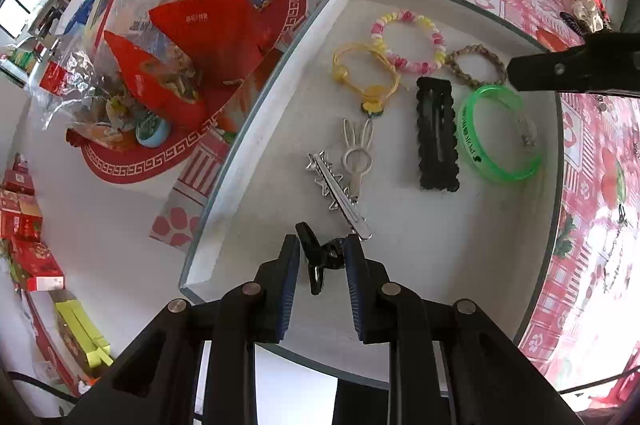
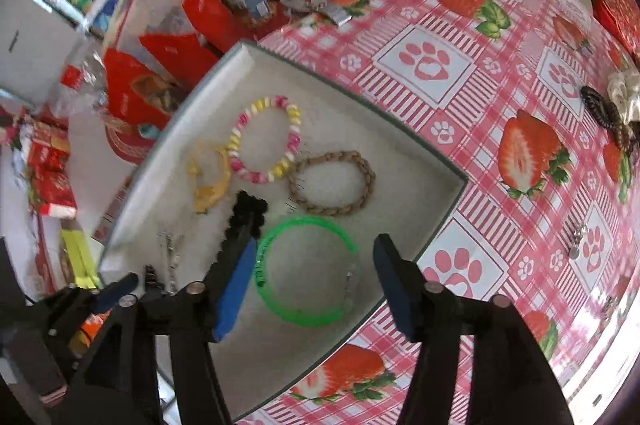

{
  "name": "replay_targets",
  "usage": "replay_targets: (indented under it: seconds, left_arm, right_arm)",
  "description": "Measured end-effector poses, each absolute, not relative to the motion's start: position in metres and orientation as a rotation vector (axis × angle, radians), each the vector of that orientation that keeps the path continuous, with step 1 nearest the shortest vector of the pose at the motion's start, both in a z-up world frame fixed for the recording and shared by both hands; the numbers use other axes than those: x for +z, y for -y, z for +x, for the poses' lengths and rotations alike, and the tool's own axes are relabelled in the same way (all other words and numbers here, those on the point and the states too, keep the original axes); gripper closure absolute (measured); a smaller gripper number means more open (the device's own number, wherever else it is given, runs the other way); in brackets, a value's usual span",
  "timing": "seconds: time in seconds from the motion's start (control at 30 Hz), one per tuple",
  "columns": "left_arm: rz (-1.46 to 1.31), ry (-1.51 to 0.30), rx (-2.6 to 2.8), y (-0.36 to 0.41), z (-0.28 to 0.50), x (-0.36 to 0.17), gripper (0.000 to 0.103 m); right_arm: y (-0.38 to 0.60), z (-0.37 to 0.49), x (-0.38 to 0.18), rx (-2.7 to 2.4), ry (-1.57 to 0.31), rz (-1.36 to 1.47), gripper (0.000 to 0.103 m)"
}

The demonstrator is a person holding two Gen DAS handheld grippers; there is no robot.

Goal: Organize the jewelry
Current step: 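Carry the bangle and claw clip over the tray and open both grippers, then move both grippers back over the cloth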

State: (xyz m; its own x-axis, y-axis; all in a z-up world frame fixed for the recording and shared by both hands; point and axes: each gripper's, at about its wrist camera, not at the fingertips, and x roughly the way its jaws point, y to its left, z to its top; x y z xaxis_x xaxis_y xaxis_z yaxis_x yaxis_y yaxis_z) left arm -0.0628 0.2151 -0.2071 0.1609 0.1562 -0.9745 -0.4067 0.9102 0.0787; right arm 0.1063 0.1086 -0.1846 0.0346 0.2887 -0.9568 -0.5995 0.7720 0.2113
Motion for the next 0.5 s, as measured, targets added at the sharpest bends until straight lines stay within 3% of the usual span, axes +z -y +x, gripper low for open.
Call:
replay_targets:
  seconds: [0.1,0.13,0.17,0.2,0.5]
  left_arm:
    - [-0.206,-1.345,0.392,-0.212,-0.060,-0.202,0.071]
    - [-0.202,-1.345,0.384,-0.211,-0.059,-0.200,0.060]
    - [-0.200,-1.345,0.381,-0.210,-0.059,-0.198,0.016]
    - [-0.195,-1.330,0.389,-0.209,-0.059,-0.194,0.000]
    - [-0.111,-1.309,0.312,-0.180,-0.042,-0.171,0.000]
  right_arm:
    - [-0.096,0.105,-0.174,0.689,-1.360,-0.217,0.025]
    - [-0.091,0.103,-0.171,0.683,-1.355,-0.195,0.024]
    - [-0.085,0.102,-0.168,0.674,-1.350,-0.177,0.023]
    - [-0.077,0.100,-0.164,0.660,-1.346,-0.159,0.023]
    - [0.018,0.100,-0.162,0.489,-1.383,-0.039,0.023]
